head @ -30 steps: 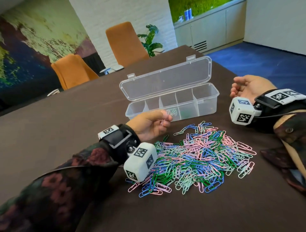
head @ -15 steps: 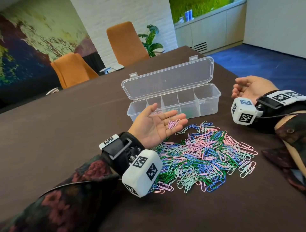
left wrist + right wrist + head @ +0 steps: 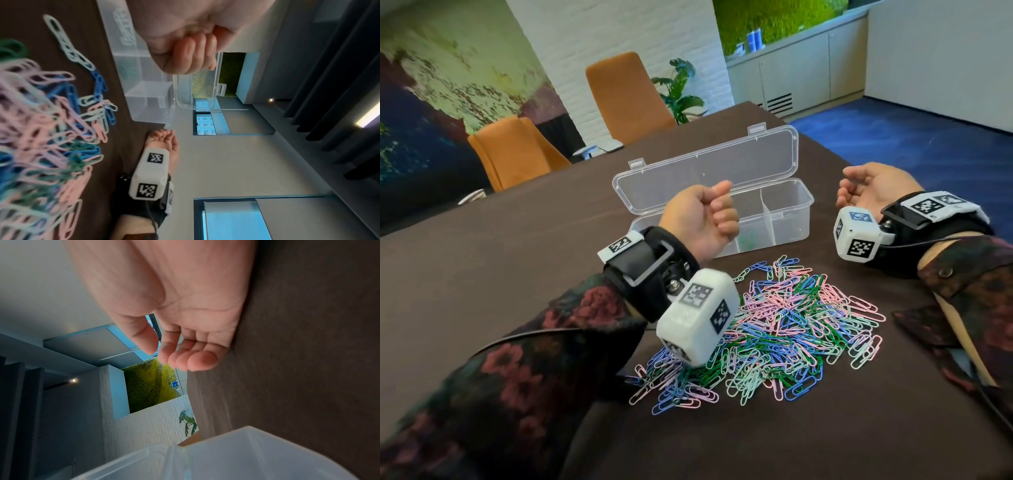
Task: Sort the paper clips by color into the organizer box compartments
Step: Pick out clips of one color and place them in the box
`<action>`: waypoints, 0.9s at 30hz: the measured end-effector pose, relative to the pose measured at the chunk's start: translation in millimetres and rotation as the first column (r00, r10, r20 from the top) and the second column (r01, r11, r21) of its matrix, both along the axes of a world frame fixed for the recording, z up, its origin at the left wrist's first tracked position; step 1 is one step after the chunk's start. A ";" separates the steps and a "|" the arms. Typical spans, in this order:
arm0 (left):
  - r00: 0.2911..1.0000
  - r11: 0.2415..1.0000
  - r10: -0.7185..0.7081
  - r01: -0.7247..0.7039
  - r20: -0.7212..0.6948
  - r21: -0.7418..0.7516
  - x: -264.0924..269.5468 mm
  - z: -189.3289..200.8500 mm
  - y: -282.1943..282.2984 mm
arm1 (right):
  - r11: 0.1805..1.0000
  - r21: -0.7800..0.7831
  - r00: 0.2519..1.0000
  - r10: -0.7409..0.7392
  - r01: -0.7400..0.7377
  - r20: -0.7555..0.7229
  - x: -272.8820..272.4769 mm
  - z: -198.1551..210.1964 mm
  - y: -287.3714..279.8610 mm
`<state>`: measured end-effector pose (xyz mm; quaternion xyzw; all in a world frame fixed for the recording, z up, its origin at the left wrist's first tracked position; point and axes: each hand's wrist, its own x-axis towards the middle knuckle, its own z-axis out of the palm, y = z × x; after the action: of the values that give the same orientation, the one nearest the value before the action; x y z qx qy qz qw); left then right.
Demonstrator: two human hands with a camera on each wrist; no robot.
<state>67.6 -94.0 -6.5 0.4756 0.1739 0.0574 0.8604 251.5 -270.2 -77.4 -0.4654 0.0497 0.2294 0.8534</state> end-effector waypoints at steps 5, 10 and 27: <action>0.998 0.990 -0.056 0.054 0.009 0.130 32.1 10.6 -10.5 | 1.000 0.016 1.000 0.007 -0.007 -0.016 -2.3 1.5 0.2; 0.996 0.966 -0.068 0.053 0.050 0.254 63.7 17.0 -17.6 | 1.000 0.021 1.000 -0.006 0.007 -0.026 -2.8 2.2 -0.4; 0.971 0.934 -0.215 0.175 0.100 0.312 0.4 36.4 29.0 | 1.000 0.003 1.000 -0.008 0.008 -0.028 2.9 -1.0 1.3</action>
<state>68.1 -65.0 29.9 0.6113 0.0574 0.0288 0.7888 254.3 -268.9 -78.5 -0.4606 0.0632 0.2324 0.8543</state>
